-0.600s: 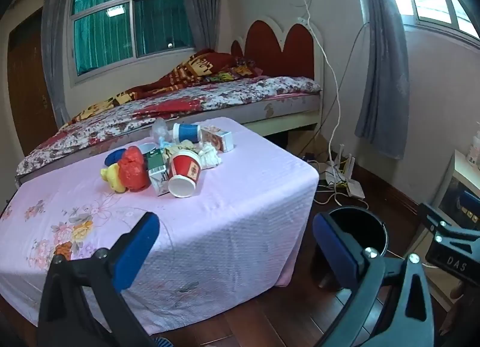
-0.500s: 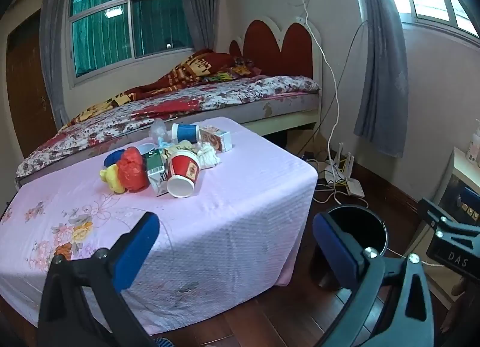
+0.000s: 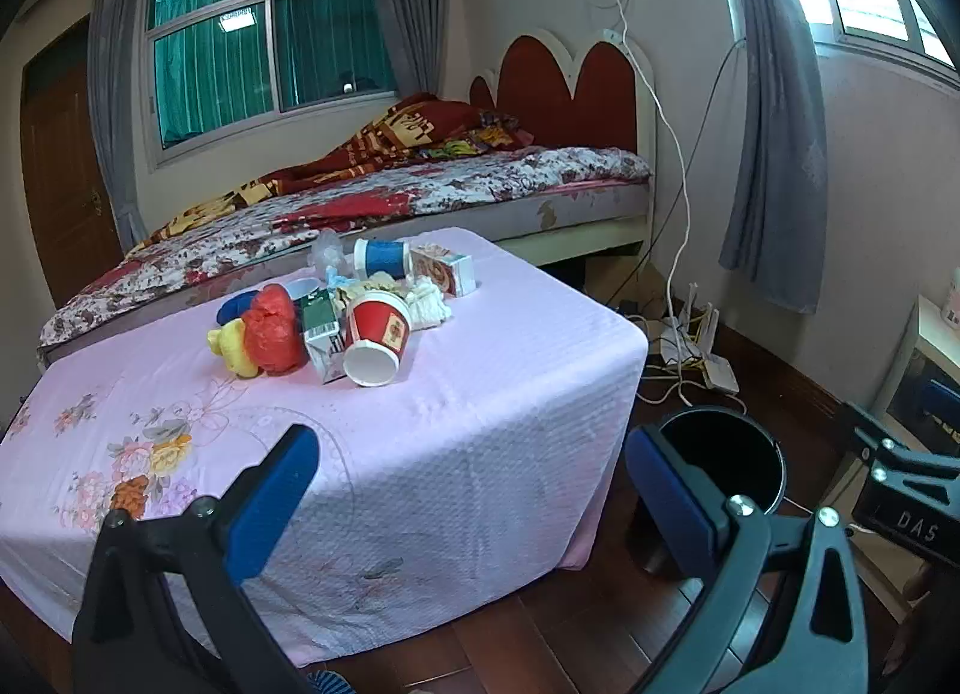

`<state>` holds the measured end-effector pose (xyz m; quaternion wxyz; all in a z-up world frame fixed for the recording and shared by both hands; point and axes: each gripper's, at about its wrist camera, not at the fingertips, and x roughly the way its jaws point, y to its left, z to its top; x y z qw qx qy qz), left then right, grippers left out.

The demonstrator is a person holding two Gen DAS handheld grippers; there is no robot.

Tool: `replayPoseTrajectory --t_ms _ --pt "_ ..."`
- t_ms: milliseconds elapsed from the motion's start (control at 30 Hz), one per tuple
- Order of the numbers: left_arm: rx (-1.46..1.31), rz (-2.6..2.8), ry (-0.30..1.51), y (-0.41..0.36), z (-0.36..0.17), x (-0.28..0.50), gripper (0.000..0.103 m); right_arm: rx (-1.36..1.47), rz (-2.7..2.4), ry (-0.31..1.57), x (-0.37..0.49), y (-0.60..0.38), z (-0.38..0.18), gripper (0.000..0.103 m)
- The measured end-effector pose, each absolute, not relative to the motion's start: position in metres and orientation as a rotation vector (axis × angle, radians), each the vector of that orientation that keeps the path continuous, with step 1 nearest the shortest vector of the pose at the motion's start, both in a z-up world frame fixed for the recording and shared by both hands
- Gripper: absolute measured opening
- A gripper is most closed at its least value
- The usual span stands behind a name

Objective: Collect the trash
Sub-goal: 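Approach the trash-covered table with both tools open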

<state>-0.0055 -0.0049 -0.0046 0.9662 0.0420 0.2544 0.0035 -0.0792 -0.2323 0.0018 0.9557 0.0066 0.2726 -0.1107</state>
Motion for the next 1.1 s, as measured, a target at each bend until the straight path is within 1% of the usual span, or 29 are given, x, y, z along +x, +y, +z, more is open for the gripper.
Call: replayPoseTrajectory --t_ms 1100 --pt "0.058 0.051 0.537 0.018 -0.012 -0.004 0.103 0.001 -0.158 0.548 -0.075 -0.219 0.003 0.103"
